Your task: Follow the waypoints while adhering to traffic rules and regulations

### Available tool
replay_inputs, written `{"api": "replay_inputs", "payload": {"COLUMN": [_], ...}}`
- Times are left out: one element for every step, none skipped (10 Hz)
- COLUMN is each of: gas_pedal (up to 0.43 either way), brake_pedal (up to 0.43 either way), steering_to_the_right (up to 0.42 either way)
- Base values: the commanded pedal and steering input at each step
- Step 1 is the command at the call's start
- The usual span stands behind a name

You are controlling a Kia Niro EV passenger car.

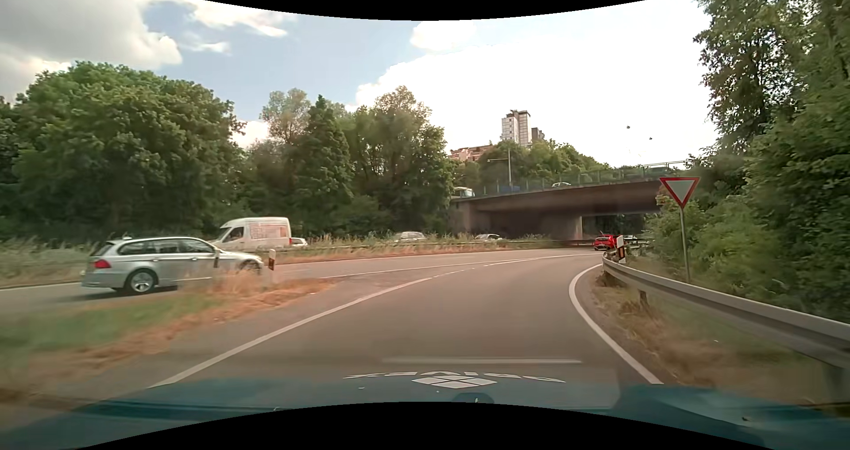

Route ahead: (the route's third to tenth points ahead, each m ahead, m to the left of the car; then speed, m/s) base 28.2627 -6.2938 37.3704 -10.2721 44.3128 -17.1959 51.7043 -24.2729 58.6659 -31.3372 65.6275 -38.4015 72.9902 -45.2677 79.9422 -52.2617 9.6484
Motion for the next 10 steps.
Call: {"api": "replay_inputs", "payload": {"gas_pedal": [0.209,0.209,0.220,0.220,0.220,0.220,0.220,0.220,0.220,0.220], "brake_pedal": [0.000,0.000,0.000,0.000,0.000,0.000,0.000,0.000,0.000,0.000], "steering_to_the_right": [0.117,0.115,0.114,0.113,0.113,0.113,0.114,0.114,0.114,0.114]}}
